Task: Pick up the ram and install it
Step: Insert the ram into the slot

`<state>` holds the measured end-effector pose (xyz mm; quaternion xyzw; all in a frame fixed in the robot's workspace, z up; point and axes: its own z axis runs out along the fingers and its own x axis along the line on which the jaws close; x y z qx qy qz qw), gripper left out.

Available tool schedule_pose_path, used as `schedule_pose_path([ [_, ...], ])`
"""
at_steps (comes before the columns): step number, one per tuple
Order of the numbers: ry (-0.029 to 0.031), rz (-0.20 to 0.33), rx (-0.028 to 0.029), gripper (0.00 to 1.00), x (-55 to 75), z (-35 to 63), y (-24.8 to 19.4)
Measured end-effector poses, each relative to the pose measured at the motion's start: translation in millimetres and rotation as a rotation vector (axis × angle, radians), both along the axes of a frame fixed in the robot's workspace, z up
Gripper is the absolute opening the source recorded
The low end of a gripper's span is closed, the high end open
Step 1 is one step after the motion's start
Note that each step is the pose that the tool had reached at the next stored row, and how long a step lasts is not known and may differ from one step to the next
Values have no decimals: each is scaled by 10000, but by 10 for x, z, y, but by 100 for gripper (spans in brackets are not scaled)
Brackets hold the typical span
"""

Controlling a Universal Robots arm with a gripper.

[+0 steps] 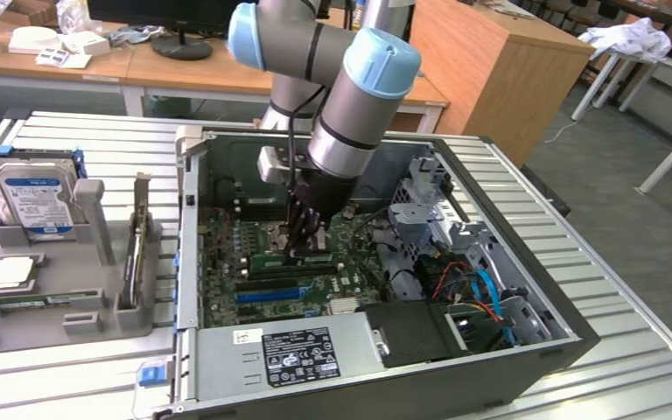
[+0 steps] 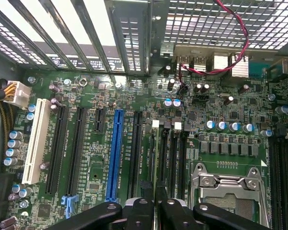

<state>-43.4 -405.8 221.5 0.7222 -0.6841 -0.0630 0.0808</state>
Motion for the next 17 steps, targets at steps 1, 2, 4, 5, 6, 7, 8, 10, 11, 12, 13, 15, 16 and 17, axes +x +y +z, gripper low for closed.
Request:
schedule_pose_path([
  [1, -1, 0, 1, 13, -1, -6, 0],
  [2, -1, 0, 3, 13, -1, -8, 0],
  [4, -2, 0, 2, 13, -1, -9, 0],
  [5, -1, 0, 3, 13, -1, -9, 0],
  [6, -2, -1, 4, 13, -1, -10, -1],
  [7, -2, -2, 5, 13, -1, -10, -2],
  [8, -2, -1, 3, 13, -1, -10, -5],
  [10, -2, -1, 3, 13, -1, -9, -8],
  [11, -1, -1, 3, 13, 0, -9, -8],
  [12, -2, -1, 3, 13, -1, -9, -9],
  [13, -1, -1, 2, 13, -1, -9, -9],
  [15, -1, 0, 3, 13, -1, -9, -11],
  [16, -1, -1, 2, 13, -1, -9, -16],
  [17, -1, 0, 2, 13, -1, -9, -16],
])
